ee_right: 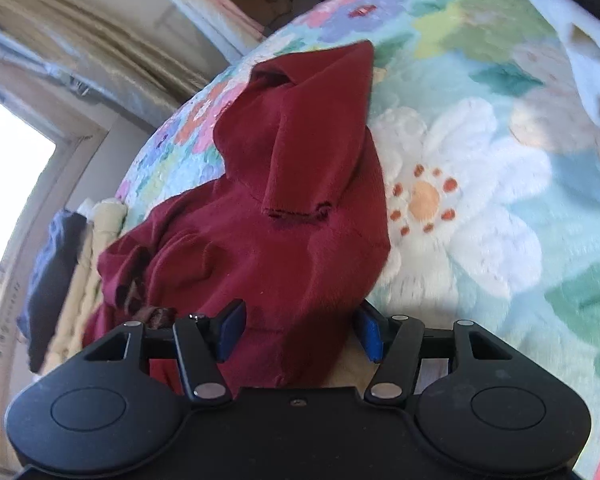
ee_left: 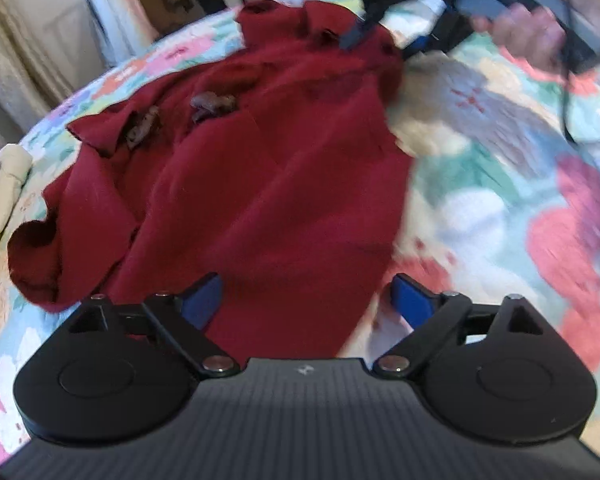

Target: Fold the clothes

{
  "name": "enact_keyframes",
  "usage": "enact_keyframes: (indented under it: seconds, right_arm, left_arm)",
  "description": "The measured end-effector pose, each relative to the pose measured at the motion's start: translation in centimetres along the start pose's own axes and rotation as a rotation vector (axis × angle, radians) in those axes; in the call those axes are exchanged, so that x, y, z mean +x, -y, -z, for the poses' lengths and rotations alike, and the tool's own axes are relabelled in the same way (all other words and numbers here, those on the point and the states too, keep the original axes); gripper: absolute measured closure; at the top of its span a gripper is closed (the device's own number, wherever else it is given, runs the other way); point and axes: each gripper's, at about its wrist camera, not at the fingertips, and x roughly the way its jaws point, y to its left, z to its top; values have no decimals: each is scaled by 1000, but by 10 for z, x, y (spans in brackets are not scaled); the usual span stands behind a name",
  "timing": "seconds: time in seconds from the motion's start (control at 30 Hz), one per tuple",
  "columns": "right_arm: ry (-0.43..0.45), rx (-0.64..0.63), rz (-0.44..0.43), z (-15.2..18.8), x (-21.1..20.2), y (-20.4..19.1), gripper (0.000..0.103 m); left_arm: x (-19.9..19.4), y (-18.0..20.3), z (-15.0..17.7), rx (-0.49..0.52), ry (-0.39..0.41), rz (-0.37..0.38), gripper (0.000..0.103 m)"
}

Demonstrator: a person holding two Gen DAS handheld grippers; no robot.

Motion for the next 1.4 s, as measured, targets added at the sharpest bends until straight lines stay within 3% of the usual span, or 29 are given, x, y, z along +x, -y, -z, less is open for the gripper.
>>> enact_keyframes:
  seconds: [0.03, 0.07, 0.1, 0.13, 0.17, 0.27, 0.37, 0.47, 0.67, 0.77, 1.0, 1.13, 1.2, 1.3, 1.4]
  right_arm:
    - [9, -25, 10, 1, 1, 0, 45]
    - [19, -56, 30, 0, 2, -1, 59]
    - [29, -85, 58, -1, 2, -1, 80]
    - [39, -111, 76, -3, 1, -2, 89]
    - [64, -115, 69, -4, -2, -1, 91]
    - [134, -119, -11, -9, -19, -9, 93]
    - [192, -199, -3, -10, -37, -24, 93]
    - [194, -229, -2, -8, -50, -28, 94]
    - [165, -265, 40, 3, -68, -33, 96]
    - [193, -310, 82, 9, -81, -38, 97]
    - [209, -318, 105, 15, -91, -42, 98]
    - [239, -340, 160, 22, -94, -44, 98]
    - [302, -296, 133, 25, -106, -39, 98]
    - [351, -203, 82, 29, -126, -24, 99]
    - [301, -159, 138, 39, -128, -7, 99]
  left_arm:
    - [4, -4, -2, -32, 6, 4, 29]
    - [5, -5, -4, -40, 7, 1, 37]
    - [5, -6, -6, -45, 8, -4, 52]
    - [3, -3, -8, -16, 9, -12, 78]
    - [0, 0, -10, 12, 10, -17, 93]
    - [-17, 5, -12, 35, 75, -76, 94]
    - [-38, 0, -12, -18, 155, -137, 94]
    - [-53, -2, -12, -62, 169, -124, 94]
    - [-73, 15, -6, -48, 204, -154, 94]
    - [-85, 15, -6, -69, 205, -144, 94]
    - [-110, 14, -7, -56, 246, -215, 95]
    - [-120, 20, -4, -63, 251, -152, 96]
    - [-135, 24, -5, -56, 287, -72, 97]
    - [-143, 20, -5, -46, 306, -38, 97]
    - [-129, 13, -1, -85, 249, 16, 97]
